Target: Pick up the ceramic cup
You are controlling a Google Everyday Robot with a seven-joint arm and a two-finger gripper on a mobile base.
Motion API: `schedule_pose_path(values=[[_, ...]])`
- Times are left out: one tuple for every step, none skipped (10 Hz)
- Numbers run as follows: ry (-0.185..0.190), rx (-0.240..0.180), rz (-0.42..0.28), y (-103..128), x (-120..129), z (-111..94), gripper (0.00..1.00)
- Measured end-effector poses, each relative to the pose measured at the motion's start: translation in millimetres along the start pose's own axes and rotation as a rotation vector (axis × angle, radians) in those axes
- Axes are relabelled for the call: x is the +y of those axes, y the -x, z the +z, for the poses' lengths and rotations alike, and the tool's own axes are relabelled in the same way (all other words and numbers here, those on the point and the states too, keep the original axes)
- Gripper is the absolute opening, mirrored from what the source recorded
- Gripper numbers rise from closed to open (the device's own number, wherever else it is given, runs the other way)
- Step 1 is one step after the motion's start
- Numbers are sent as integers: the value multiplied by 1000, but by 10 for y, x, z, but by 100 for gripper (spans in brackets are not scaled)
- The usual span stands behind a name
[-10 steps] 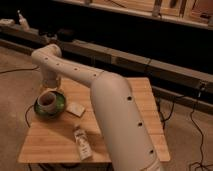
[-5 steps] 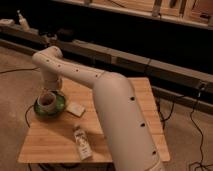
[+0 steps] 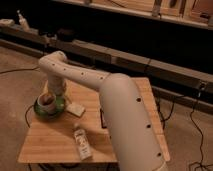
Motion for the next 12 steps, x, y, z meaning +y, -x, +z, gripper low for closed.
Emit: schedule_pose_path(values=[[2, 0, 12, -8, 52, 17, 80], [4, -1, 19, -14, 80, 34, 80], [6, -1, 20, -22, 88, 47, 80], [19, -3, 19, -31, 108, 78, 77], [32, -4, 15, -39, 132, 111, 68], [39, -2, 13, -47, 144, 147, 57], [38, 0, 11, -52, 140, 180, 48], [13, 8, 12, -82, 107, 187, 38], [-26, 24, 14, -144, 60, 159, 26], [-48, 38, 12, -193, 30, 125, 17], [-70, 57, 1, -236, -40, 61, 8], [-92, 77, -11, -270, -122, -14, 1]])
